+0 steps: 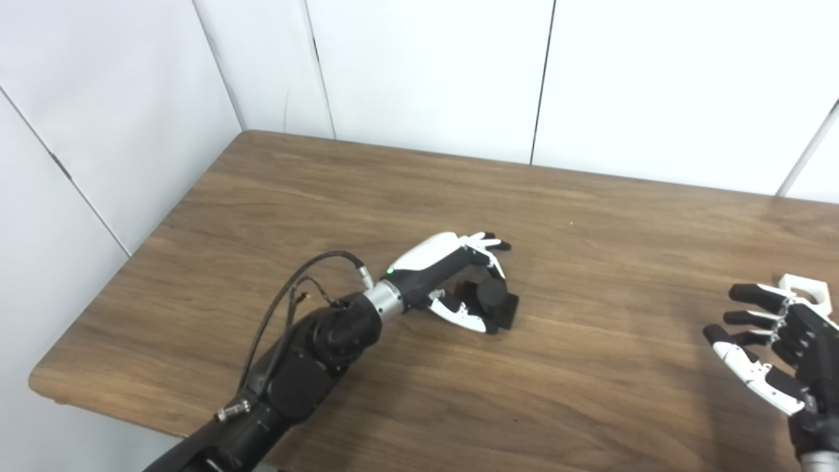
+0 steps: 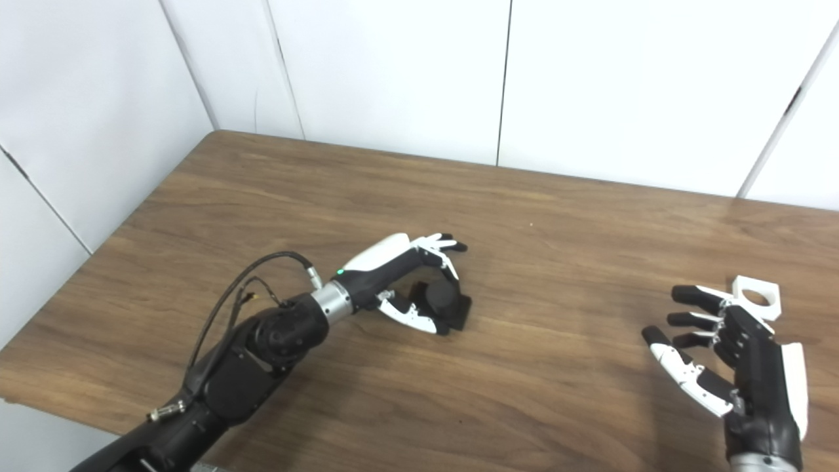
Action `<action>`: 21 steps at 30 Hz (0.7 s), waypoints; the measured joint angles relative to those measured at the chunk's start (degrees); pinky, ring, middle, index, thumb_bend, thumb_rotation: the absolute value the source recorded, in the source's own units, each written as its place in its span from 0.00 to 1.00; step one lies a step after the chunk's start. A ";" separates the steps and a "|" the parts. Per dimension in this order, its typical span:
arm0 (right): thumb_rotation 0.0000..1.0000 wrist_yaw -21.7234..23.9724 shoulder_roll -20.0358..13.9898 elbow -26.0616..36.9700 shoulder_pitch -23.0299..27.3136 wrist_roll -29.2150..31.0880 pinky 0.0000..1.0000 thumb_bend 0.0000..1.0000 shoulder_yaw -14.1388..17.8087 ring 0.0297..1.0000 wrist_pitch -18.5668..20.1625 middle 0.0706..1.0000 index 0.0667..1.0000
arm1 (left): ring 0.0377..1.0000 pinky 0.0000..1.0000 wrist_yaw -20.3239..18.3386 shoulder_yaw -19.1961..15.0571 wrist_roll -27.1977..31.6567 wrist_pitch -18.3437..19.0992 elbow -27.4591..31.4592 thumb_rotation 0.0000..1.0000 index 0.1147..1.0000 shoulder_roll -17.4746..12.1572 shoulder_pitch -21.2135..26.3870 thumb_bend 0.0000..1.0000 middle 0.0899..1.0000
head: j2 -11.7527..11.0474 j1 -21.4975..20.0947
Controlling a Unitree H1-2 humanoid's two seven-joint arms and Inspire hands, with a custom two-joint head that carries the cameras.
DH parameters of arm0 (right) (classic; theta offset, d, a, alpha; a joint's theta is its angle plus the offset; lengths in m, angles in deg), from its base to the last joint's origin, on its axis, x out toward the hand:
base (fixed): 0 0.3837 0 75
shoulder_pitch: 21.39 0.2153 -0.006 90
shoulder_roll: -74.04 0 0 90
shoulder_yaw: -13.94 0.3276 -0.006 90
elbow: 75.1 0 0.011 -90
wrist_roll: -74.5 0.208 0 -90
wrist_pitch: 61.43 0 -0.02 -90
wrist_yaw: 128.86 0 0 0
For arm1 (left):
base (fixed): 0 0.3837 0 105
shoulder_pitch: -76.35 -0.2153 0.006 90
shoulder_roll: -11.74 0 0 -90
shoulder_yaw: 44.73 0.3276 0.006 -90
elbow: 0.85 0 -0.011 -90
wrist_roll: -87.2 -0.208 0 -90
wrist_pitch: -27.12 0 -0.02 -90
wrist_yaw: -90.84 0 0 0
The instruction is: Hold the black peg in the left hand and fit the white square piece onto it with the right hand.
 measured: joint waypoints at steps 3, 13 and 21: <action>0.04 -0.06 0.00 -0.01 -0.02 -0.07 0.46 0.46 -0.07 0.57 0.04 0.65 0.61 | 1.00 1.00 0.15 1.20 -0.22 -1.15 -0.07 0.08 0.42 1.20 0.01 0.52 0.93 | 0.09 -0.18; 0.05 -0.15 0.04 -0.02 -0.13 -0.80 0.48 0.47 -0.21 0.60 0.04 0.67 0.61 | 1.00 1.00 1.23 4.48 -0.57 -4.36 -2.68 0.08 0.42 5.72 0.25 0.52 0.94 | 0.26 -1.06; 0.08 -0.16 -0.01 -0.02 -0.23 -0.13 0.50 0.48 0.12 0.61 0.04 0.68 0.62 | 1.00 1.00 1.28 6.95 -0.57 -4.42 -4.19 0.08 0.42 7.33 1.45 0.52 0.94 | 0.79 -2.02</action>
